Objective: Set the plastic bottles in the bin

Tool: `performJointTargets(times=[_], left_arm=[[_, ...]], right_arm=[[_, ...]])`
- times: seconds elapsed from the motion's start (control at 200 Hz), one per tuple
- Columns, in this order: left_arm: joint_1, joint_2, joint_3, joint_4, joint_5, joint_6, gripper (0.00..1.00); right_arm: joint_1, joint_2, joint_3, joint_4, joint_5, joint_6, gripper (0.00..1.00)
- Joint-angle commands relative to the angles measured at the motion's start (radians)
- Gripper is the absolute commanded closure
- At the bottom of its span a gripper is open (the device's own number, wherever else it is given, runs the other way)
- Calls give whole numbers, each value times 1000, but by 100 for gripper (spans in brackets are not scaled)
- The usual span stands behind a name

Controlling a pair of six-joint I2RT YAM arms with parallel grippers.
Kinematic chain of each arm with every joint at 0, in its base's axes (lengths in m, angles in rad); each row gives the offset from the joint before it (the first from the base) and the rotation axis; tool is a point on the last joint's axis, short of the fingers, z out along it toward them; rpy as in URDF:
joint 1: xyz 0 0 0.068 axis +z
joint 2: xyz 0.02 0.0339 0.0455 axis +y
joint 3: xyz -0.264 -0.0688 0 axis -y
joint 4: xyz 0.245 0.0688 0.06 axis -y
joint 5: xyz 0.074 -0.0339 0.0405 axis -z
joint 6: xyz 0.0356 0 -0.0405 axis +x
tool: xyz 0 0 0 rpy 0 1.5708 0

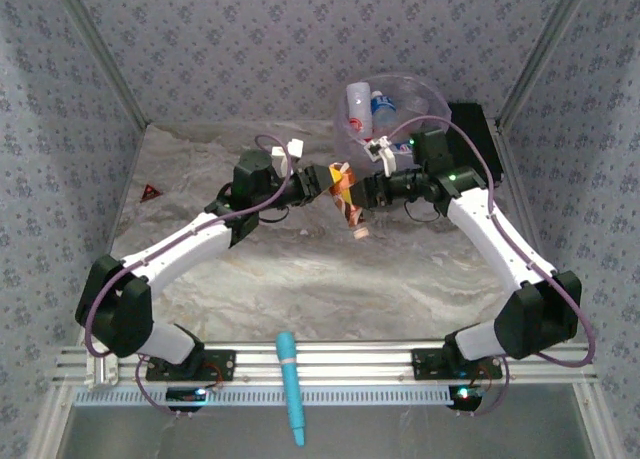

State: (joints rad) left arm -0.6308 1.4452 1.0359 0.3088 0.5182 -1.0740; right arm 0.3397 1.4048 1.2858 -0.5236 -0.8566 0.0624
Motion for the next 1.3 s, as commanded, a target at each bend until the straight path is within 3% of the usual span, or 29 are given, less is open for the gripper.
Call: performJointTargets(times=[0.0, 0.21, 0.315, 0.65, 0.84, 0.92, 1.089, 1.294], left_arm=[[-11, 16, 43, 60, -9, -10, 55], [6, -17, 38, 44, -17, -1, 28], [46, -83, 4, 3, -55, 12, 22], [157, -249, -112, -205, -136, 104, 23], [168, -269, -151, -240, -174, 118, 23], [168, -257, -157, -227, -174, 103, 23], [168, -253, -143, -243, -162, 101, 24], [171, -300, -160, -270, -196, 110, 24]], right_arm=[[3, -4, 45, -14, -62, -3, 53], [-30, -11, 98, -60, -23, -17, 57], [-59, -22, 173, -138, 58, -37, 57], [-117, -55, 425, -192, 511, -64, 65], [-145, 30, 555, -222, 792, 168, 73], [-146, 57, 553, -190, 856, 283, 81], [-145, 119, 546, -128, 942, 491, 86], [-114, 144, 499, -83, 1036, 626, 86]])
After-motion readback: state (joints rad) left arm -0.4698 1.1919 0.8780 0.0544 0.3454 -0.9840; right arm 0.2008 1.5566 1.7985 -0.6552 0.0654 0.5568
